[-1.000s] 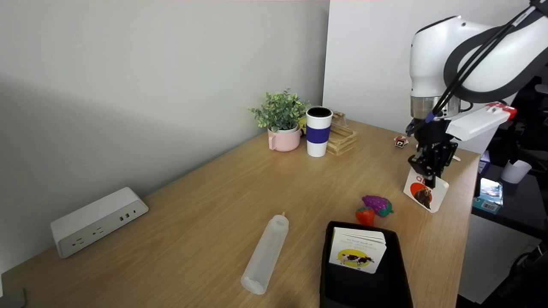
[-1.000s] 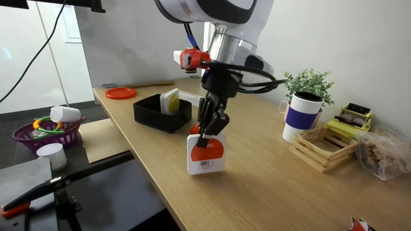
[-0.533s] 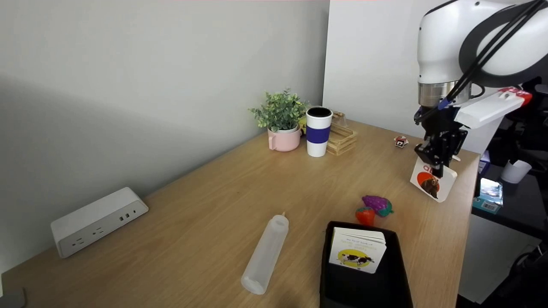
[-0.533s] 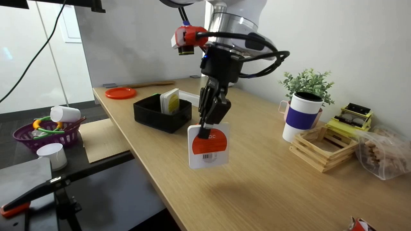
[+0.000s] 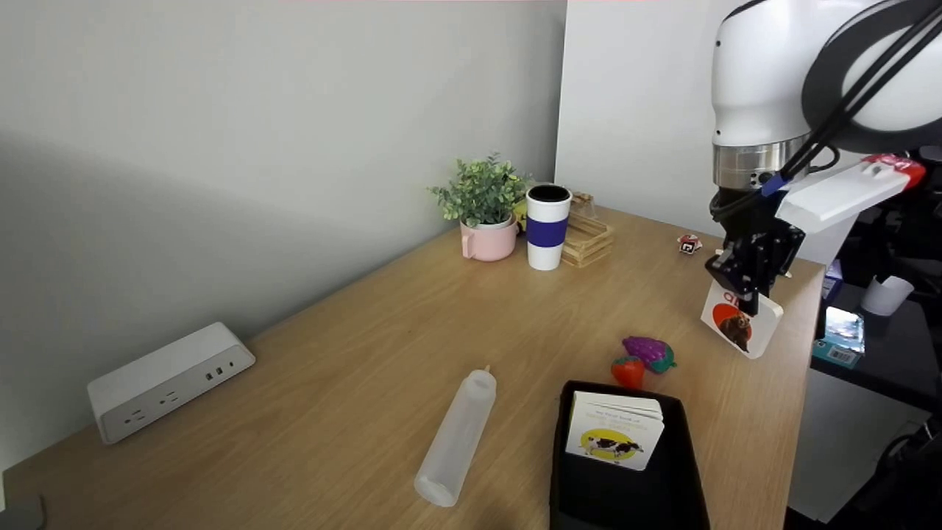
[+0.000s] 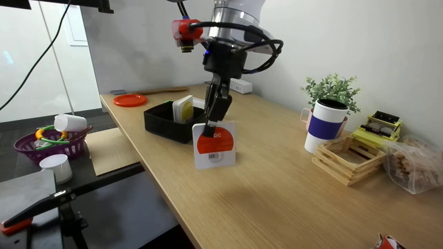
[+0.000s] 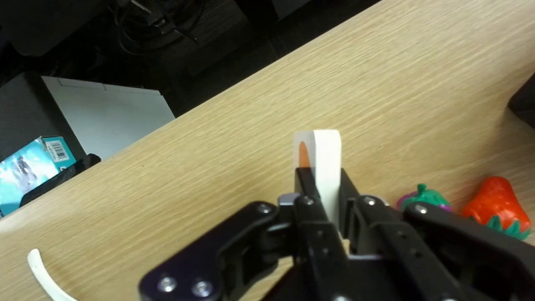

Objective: Put the left and right books in the black box respectively

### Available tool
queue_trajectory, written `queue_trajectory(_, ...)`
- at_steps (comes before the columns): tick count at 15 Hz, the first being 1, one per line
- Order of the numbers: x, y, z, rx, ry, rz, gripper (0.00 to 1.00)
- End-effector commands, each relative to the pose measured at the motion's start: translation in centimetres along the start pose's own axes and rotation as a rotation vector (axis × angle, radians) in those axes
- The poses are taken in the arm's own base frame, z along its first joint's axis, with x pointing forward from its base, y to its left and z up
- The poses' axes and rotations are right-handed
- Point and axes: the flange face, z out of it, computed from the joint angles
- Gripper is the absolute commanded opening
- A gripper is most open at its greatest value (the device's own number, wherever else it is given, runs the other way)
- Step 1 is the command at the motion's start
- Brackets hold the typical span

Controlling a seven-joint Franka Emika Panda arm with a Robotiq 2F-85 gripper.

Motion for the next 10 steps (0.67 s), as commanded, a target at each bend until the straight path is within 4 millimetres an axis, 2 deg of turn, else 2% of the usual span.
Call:
queue_trajectory(1,-2.4,-2.0,-0.3,-0.085,-0.005,-0.081,0.04)
queue_trajectory(5,-5.3,-4.6,0.1,-0.224,-0.051,-0.216,0.04)
queue_trajectory(10,-8.8,-6.8,-0.8,-0.355,-0.047,-0.339,0.04)
